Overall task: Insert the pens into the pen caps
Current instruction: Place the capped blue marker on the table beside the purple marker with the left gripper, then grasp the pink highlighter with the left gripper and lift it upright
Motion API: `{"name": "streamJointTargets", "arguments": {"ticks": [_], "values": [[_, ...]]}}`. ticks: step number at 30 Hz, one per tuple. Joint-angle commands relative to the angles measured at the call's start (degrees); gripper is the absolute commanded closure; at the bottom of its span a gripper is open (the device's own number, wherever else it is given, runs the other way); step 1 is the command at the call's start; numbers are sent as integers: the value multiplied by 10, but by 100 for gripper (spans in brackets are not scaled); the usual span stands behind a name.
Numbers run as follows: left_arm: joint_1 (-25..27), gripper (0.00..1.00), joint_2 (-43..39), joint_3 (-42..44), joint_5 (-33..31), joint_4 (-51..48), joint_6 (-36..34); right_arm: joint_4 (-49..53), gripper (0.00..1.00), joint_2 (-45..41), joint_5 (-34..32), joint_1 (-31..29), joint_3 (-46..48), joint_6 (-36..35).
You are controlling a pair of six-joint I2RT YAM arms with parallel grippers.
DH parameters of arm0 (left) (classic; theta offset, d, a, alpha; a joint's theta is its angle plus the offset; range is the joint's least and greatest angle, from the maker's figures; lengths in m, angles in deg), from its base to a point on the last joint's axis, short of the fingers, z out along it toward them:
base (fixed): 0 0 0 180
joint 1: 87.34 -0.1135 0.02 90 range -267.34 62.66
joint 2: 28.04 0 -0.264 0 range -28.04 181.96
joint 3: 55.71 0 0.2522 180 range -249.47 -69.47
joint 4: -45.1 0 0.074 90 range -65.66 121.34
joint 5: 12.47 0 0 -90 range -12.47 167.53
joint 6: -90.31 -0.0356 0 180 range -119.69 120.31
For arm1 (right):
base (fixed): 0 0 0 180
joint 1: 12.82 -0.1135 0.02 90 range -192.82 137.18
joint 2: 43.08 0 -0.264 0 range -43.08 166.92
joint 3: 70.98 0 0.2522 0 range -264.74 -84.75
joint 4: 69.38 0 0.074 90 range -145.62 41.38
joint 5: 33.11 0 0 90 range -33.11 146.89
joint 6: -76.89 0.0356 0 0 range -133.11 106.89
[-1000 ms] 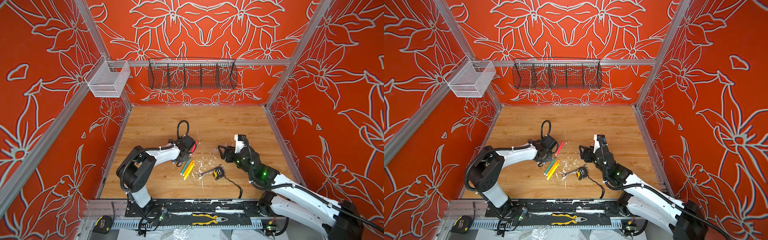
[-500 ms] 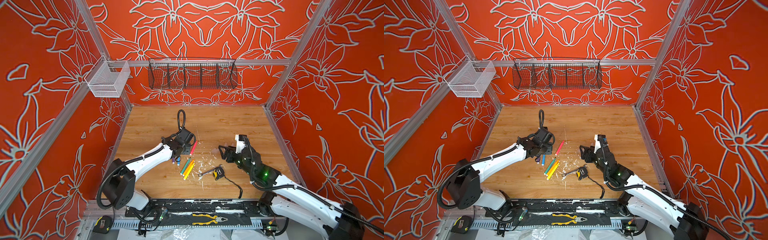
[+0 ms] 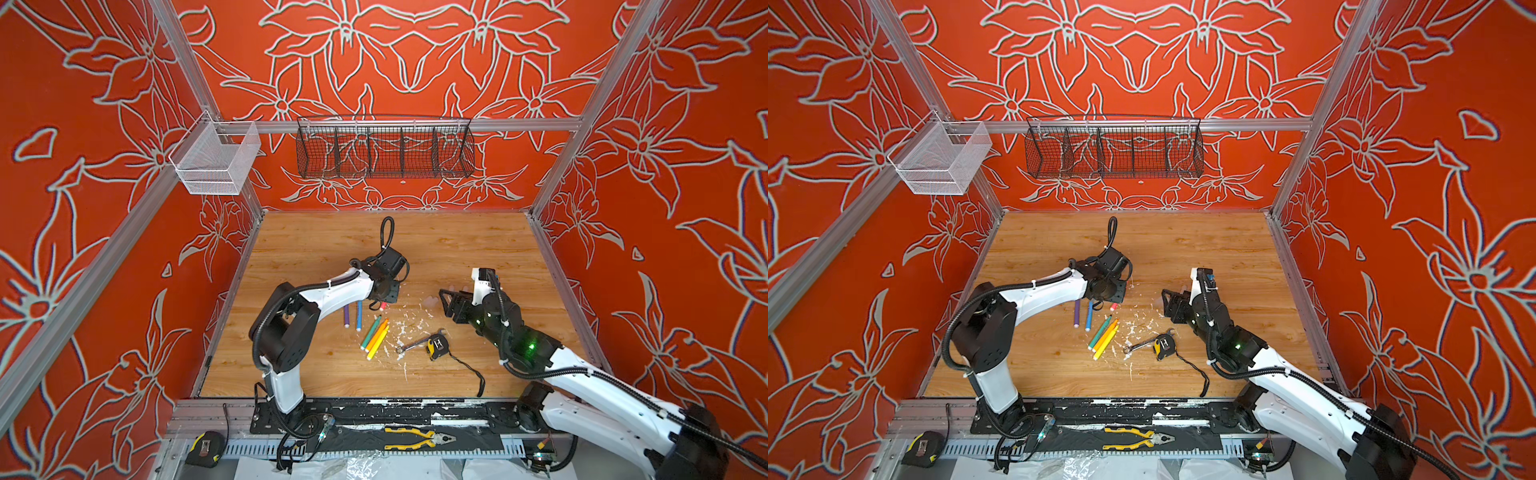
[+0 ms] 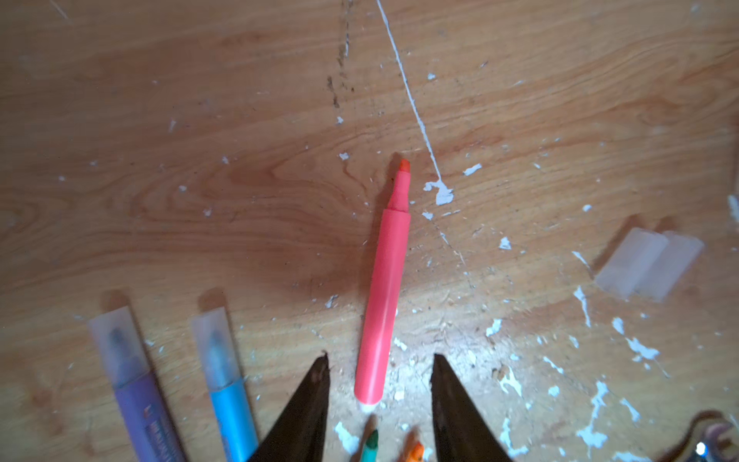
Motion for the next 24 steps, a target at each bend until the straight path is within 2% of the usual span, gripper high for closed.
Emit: {"name": "streamJointTargets", "arguments": {"ticks": [1,6,11,16,22,24], "values": [[2,60,27,-20,-6,-30,-8,8,28,2,-7,6,-21,-2],[2,61,57,-22,-5,-30,-5,8,27,7,-4,9,-22,0],[2,68,71,-16,3,-29,-3,7,28,13,1,10,-23,2],[2,78,77,-4,9,-23,1,7,28,16,3,12,-23,3],[2,97,78,-3,3,-33,5,7,28,16,4,12,-23,5],[2,100,66,-4,2,-38,8,7,28,16,5,13,-22,5]]}}
